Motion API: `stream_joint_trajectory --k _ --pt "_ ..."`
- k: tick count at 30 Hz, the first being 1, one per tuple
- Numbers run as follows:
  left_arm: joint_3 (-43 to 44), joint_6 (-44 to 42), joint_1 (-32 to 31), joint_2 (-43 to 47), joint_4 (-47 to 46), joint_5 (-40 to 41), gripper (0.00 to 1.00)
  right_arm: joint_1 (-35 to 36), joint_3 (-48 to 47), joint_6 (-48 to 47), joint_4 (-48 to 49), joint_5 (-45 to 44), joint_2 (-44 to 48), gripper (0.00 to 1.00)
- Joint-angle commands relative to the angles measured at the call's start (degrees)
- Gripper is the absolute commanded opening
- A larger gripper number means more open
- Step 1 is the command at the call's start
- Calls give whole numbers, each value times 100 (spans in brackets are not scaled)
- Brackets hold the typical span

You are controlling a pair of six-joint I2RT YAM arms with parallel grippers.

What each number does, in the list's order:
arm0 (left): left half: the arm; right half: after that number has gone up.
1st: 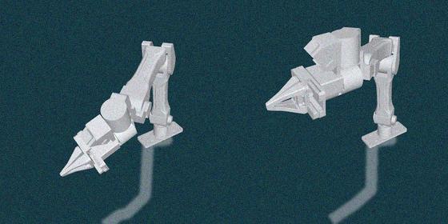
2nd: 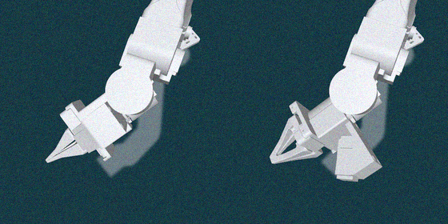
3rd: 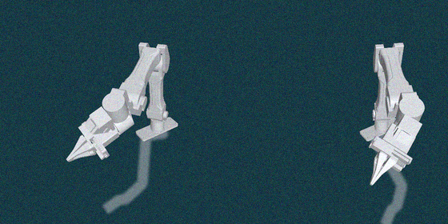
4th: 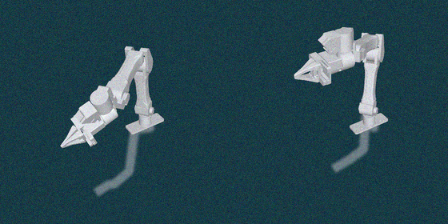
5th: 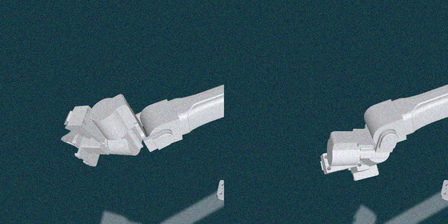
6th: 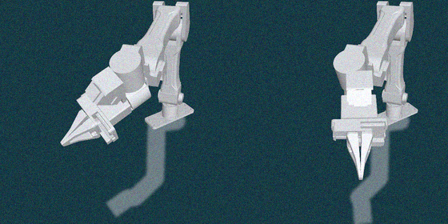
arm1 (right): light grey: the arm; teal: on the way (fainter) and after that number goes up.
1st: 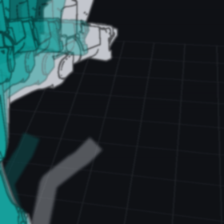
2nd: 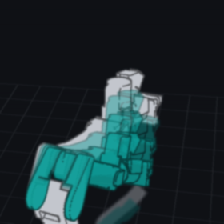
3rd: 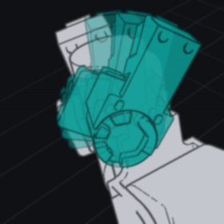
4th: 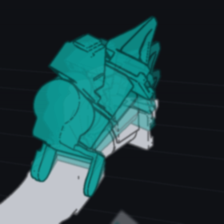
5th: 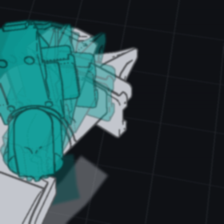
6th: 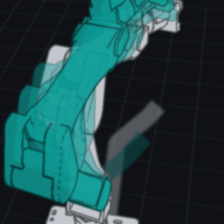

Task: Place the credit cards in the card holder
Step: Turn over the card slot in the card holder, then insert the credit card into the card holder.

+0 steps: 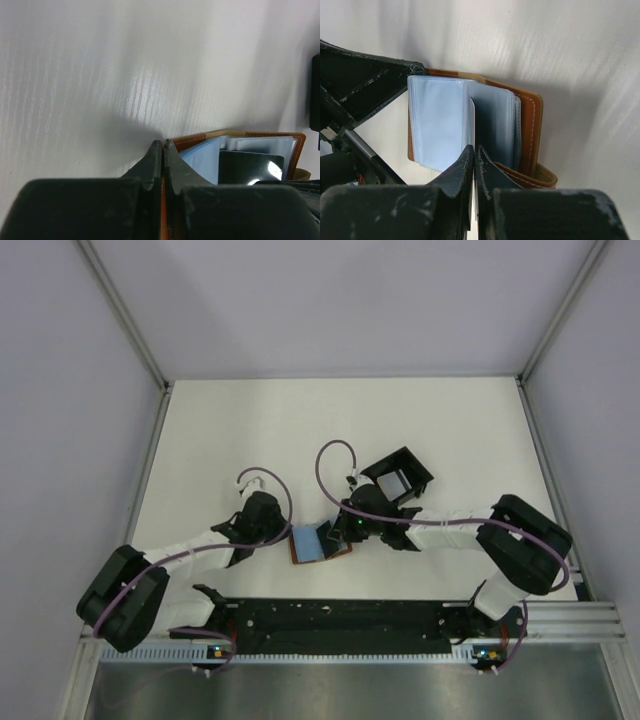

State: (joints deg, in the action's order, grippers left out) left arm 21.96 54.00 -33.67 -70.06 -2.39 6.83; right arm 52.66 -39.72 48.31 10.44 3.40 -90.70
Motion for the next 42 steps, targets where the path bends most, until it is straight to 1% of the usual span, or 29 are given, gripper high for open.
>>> stream_joint_trajectory --k 1,5,11,14,18,24,31,33,39,42 --pt "-148 -135 1 -218 72 -33 0 -98 44 108 520 231 -325 0" --pt "-113 -179 10 -323 72 -24 0 -177 123 160 889 469 -387 0" --pt "-69 -179 10 -377 63 -68 0 -371 167 292 969 478 -510 0" --pt "-69 -179 10 -368 81 -77 0 -380 202 363 881 302 -537 0" --pt "-95 -179 1 -394 46 -103 0 -371 176 345 987 337 -712 0" --pt "-95 -179 1 -403 46 -103 0 -371 105 459 1083 661 -862 0" --pt "-60 -100 1 -394 81 -77 0 -371 167 837 1417 1522 -853 0" --pt "-42 -74 10 -403 90 -50 0 -371 184 908 1452 1594 -809 0" --pt "-33 -39 1 -412 81 -68 0 -371 140 688 1136 1251 -678 0" --pt "-51 -30 10 -403 107 -59 0 -362 123 495 935 875 -327 0"
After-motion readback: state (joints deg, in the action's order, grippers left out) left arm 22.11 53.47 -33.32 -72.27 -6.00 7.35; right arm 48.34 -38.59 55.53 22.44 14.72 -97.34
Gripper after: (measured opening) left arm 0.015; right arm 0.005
